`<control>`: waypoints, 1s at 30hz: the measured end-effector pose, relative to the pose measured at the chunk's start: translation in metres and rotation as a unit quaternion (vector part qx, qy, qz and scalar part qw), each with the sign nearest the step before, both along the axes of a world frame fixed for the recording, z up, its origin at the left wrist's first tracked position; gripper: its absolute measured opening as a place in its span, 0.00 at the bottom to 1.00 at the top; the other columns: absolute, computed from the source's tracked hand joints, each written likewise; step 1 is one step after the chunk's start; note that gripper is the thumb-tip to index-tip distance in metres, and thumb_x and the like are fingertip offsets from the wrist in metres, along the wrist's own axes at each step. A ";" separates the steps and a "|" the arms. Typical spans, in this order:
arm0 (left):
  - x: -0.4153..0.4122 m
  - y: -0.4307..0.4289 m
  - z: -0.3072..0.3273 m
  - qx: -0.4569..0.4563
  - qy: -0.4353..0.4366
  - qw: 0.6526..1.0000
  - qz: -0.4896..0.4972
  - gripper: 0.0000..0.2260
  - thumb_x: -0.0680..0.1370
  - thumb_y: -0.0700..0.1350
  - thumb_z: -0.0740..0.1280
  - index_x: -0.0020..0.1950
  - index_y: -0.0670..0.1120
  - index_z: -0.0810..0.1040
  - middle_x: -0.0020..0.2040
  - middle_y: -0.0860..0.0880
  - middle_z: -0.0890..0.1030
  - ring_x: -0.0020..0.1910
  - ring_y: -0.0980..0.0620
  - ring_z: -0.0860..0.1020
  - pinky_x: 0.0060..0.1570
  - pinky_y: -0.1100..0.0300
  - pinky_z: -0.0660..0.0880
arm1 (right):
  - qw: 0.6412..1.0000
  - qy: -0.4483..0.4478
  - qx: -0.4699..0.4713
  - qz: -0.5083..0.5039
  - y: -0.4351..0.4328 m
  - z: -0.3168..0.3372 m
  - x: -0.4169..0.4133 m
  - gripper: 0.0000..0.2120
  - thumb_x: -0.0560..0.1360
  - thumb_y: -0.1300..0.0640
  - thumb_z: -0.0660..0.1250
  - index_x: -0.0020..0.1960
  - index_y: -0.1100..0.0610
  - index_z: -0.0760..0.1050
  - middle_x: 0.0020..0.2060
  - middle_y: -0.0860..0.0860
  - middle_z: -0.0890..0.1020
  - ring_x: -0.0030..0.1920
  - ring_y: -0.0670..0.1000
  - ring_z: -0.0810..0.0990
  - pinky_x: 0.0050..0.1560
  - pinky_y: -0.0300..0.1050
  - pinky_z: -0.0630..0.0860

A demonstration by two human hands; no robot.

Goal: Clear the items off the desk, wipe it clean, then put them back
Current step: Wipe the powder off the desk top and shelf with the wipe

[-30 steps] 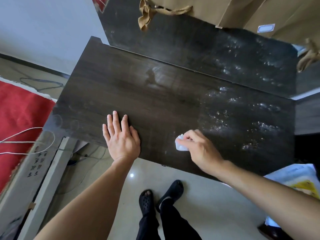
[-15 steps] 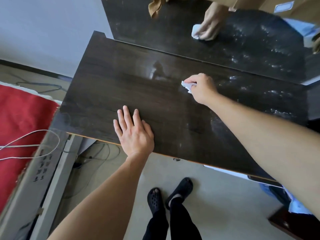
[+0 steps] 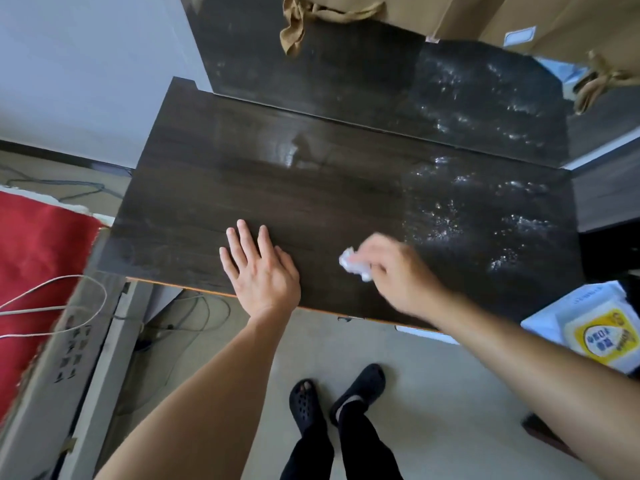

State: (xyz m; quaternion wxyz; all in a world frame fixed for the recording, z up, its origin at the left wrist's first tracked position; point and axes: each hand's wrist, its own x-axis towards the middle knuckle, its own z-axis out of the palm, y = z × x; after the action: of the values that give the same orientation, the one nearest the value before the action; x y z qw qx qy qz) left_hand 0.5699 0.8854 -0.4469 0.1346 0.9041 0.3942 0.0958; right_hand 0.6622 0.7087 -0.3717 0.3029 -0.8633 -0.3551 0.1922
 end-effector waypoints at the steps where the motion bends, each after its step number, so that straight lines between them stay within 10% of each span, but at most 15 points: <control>1: 0.000 0.000 0.000 0.001 -0.002 1.000 -0.001 0.20 0.77 0.47 0.55 0.68 0.44 0.71 0.74 0.41 0.64 0.75 0.41 0.58 0.73 0.43 0.52 | 1.000 -0.016 -0.004 -0.025 0.016 -0.004 0.017 0.16 0.73 0.65 0.58 0.49 0.55 0.83 0.42 0.54 0.79 0.42 0.52 0.78 0.44 0.41 0.73; 9: 0.002 -0.001 0.003 -0.013 -0.009 1.000 -0.001 0.22 0.77 0.49 0.52 0.68 0.44 0.71 0.75 0.41 0.63 0.75 0.41 0.57 0.73 0.44 0.51 | 0.992 0.000 -0.047 0.119 -0.040 -0.031 -0.076 0.09 0.77 0.62 0.62 0.46 0.50 0.79 0.42 0.47 0.74 0.44 0.46 0.69 0.41 0.41 0.68; 15: 0.001 -0.002 0.005 -0.017 -0.002 1.000 -0.002 0.22 0.77 0.48 0.51 0.68 0.43 0.70 0.74 0.40 0.63 0.75 0.40 0.57 0.73 0.43 0.51 | 0.984 0.141 -0.075 -0.084 -0.095 -0.008 -0.077 0.14 0.70 0.65 0.59 0.43 0.53 0.82 0.37 0.47 0.78 0.38 0.42 0.77 0.40 0.38 0.71; 19: 0.004 -0.004 0.008 -0.010 0.022 1.000 -0.001 0.20 0.77 0.45 0.56 0.68 0.41 0.70 0.74 0.37 0.63 0.74 0.37 0.58 0.72 0.39 0.53 | 0.983 0.038 -0.059 -0.169 -0.094 0.018 -0.002 0.15 0.69 0.73 0.61 0.41 0.56 0.81 0.34 0.50 0.79 0.35 0.44 0.75 0.36 0.31 0.67; 24: 0.022 -0.064 0.022 -0.050 0.022 0.998 -0.043 0.20 0.76 0.42 0.61 0.68 0.43 0.71 0.74 0.39 0.63 0.74 0.39 0.59 0.72 0.43 0.55 | 0.956 -0.129 -0.076 -0.252 -0.073 0.026 0.119 0.14 0.72 0.67 0.59 0.48 0.57 0.81 0.46 0.58 0.80 0.46 0.61 0.78 0.44 0.49 0.72; 30: 0.029 -0.097 0.008 -0.018 0.035 0.999 -0.017 0.21 0.77 0.45 0.53 0.68 0.42 0.71 0.74 0.38 0.64 0.74 0.39 0.59 0.72 0.44 0.52 | 0.943 -0.131 -0.102 -0.289 -0.053 -0.003 0.218 0.10 0.76 0.58 0.62 0.52 0.60 0.79 0.52 0.62 0.79 0.53 0.64 0.75 0.51 0.52 0.70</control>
State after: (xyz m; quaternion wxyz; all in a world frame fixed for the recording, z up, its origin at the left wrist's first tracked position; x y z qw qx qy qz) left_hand 0.5985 0.7881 -0.4389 0.1388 0.9110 0.3847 0.0541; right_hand 0.8798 0.6553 -0.3751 0.2065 -0.9726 -0.1053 0.0166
